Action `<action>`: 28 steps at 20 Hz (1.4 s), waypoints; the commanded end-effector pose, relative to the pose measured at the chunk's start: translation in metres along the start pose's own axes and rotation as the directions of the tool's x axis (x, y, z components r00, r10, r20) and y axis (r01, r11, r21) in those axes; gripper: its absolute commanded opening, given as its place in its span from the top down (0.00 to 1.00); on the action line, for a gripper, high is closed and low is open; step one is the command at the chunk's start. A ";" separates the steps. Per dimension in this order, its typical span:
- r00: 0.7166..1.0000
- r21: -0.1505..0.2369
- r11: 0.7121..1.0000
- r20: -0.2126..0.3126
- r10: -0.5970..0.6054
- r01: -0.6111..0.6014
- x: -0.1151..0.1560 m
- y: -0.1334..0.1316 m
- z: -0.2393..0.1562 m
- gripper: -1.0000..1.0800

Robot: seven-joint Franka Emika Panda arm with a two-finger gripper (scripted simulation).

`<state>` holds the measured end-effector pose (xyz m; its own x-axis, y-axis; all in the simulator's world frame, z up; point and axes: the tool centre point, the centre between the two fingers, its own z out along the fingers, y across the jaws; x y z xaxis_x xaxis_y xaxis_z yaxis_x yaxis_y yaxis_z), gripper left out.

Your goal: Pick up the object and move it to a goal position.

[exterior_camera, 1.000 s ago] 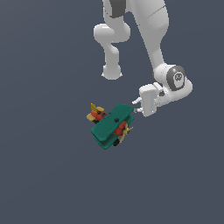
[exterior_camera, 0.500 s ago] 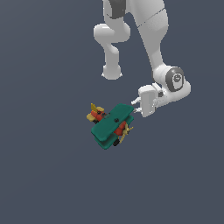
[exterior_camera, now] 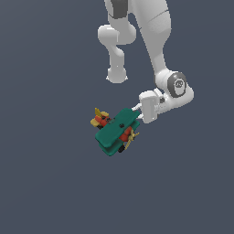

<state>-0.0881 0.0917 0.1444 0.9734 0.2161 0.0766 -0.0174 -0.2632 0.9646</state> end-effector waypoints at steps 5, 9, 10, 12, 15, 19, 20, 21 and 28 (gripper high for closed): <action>1.000 0.000 1.000 0.000 0.000 0.000 -0.001 0.000 0.008 1.00; 1.000 0.000 1.000 0.000 0.000 0.000 -0.001 0.000 0.008 1.00; 1.000 0.000 1.000 0.000 0.000 0.000 -0.001 0.000 0.008 1.00; 1.000 0.000 1.000 0.000 0.000 0.000 -0.001 0.000 0.008 1.00; 1.000 0.000 1.000 -0.001 0.000 0.000 -0.001 0.000 0.007 1.00; 1.000 0.000 1.000 0.000 0.000 0.000 -0.001 0.010 0.004 1.00; 1.000 0.000 1.000 0.000 -0.001 0.001 -0.001 0.014 0.003 1.00; 1.000 0.000 1.000 0.000 -0.001 0.001 -0.001 0.019 0.001 1.00; 1.000 0.003 1.000 0.003 -0.001 0.001 -0.002 0.072 -0.017 1.00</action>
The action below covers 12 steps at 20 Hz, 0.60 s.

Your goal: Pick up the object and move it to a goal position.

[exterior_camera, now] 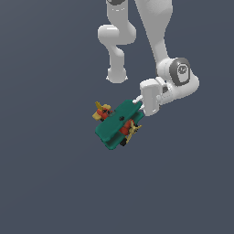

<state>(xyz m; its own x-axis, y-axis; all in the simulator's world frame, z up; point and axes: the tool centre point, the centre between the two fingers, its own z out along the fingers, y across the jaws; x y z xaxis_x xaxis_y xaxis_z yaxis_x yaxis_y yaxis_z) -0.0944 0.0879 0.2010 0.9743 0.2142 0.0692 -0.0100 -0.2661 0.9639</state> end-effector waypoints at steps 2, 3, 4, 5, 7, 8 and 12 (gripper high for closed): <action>1.000 -0.001 1.000 0.000 0.005 -0.005 0.001 0.036 -0.013 1.00; 1.000 0.000 1.000 0.000 0.005 -0.005 0.001 0.047 -0.016 1.00; 1.000 0.000 1.000 0.000 0.005 -0.005 0.000 0.059 -0.021 1.00; 1.000 0.000 1.000 0.001 0.006 -0.006 0.000 0.072 -0.025 1.00; 1.000 0.000 1.000 0.001 0.006 -0.006 0.000 0.097 -0.034 1.00; 1.000 0.000 1.000 0.001 0.006 -0.006 0.001 0.109 -0.038 1.00; 1.000 -0.001 1.000 0.001 0.007 -0.007 0.001 0.156 -0.056 1.00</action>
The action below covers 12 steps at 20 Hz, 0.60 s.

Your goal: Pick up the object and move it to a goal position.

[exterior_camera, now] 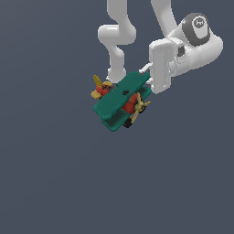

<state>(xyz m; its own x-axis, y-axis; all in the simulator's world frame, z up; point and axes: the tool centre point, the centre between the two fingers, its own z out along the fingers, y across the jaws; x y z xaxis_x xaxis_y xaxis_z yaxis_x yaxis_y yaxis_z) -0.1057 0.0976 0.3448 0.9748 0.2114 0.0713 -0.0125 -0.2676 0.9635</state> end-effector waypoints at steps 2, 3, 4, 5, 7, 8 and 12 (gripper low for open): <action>1.000 -0.003 1.000 -0.001 0.004 -0.004 0.001 0.040 -0.015 1.00; 1.000 -0.003 1.000 -0.002 0.005 -0.005 0.001 0.049 -0.018 1.00; 1.000 -0.003 1.000 -0.002 0.005 -0.005 0.002 0.058 -0.022 1.00; 1.000 -0.004 1.000 -0.002 0.005 -0.005 0.002 0.066 -0.025 1.00; 1.000 -0.005 1.000 -0.003 0.005 -0.005 0.003 0.081 -0.031 1.00; 1.000 -0.005 1.000 -0.003 0.005 -0.005 0.003 0.087 -0.033 1.00; 1.000 -0.006 1.000 -0.005 0.005 -0.005 0.005 0.104 -0.041 1.00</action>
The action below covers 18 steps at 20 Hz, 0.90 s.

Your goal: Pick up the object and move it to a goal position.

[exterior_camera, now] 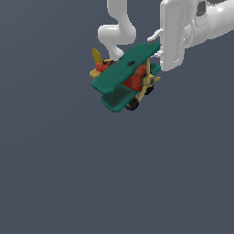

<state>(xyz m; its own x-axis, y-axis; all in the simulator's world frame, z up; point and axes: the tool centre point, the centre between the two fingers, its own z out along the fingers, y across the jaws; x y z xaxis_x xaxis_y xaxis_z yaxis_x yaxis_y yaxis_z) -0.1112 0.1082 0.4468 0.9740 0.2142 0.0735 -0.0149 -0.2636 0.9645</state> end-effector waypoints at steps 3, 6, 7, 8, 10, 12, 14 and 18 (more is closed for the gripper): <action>1.000 -0.002 1.000 -0.002 0.003 -0.003 0.002 0.014 -0.006 1.00; 1.000 0.001 1.000 -0.001 0.001 -0.001 0.002 0.011 -0.005 1.00; 1.000 0.001 1.000 -0.001 0.001 -0.001 0.002 0.011 -0.005 1.00; 1.000 0.001 1.000 -0.001 0.001 -0.001 0.003 0.012 -0.005 1.00; 1.000 0.001 1.000 -0.001 0.001 -0.001 0.004 0.017 -0.005 1.00; 1.000 0.001 1.000 -0.001 0.001 -0.001 0.008 0.024 -0.005 1.00; 1.000 0.000 1.000 -0.001 0.001 -0.001 0.011 0.032 -0.005 1.00; 1.000 -0.001 1.000 0.000 0.002 -0.002 0.014 0.041 -0.005 1.00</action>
<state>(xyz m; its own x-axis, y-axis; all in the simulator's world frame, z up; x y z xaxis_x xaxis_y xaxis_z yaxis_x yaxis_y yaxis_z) -0.1000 0.1054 0.4832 0.9743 0.2139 0.0707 -0.0122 -0.2637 0.9645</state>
